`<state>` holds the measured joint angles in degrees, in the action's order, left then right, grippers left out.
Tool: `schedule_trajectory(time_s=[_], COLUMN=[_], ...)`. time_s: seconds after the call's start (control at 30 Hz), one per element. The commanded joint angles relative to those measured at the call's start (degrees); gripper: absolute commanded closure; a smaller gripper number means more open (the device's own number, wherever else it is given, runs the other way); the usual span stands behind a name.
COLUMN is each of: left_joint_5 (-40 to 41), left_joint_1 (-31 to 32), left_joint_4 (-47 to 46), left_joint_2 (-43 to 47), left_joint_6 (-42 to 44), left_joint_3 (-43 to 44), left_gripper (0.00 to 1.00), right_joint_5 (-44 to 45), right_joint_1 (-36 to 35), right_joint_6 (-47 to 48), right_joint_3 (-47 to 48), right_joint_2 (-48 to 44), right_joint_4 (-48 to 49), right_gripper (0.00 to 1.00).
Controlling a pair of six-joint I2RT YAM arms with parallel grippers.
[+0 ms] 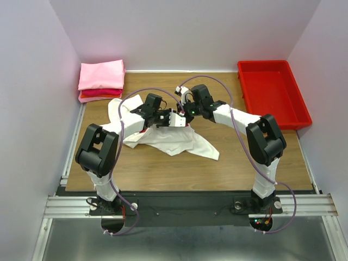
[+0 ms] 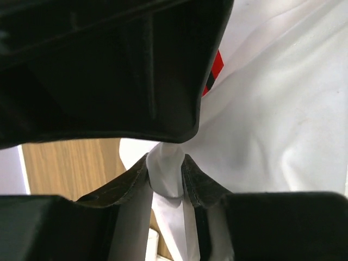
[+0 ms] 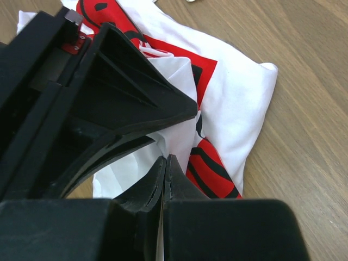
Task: Fold and stack the t-shirts
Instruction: Flatten the tshirt out
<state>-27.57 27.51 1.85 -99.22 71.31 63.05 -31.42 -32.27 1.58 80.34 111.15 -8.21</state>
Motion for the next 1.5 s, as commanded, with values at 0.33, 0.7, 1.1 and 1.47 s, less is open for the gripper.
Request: schedule_trajectory(time_s=[0.33,0.7,1.1,1.47], left_joint_5=[-2.9,-6.7,-5.7,-5.8], left_joint_1=[-3.2,-10.1,-12.8,-13.2], left_joint_4=[8.9,12.9,14.9,14.3], left_joint_2=[2.3,0.3,0.4,0.8], left_joint_6=[-7.7,-21.8,-28.1,-28.1], left_joint_3=[7.4,12.0,13.5,12.2], left_gripper=[1.0,1.0,1.0,1.0], right_joint_5=[4.2,10.6,18.5,23.7], right_joint_1=[3.9,6.3,-1.9,-2.8], right_joint_6=[7.3,31.5,25.8,24.4], right_joint_3=[-2.5,-17.9,-27.8,-31.0], right_joint_2=[-8.5,-30.1,-29.7,-25.6], right_joint_4=[-5.5,-35.3,-32.8,-25.7], right_gripper=[0.58,0.59,0.53,0.53])
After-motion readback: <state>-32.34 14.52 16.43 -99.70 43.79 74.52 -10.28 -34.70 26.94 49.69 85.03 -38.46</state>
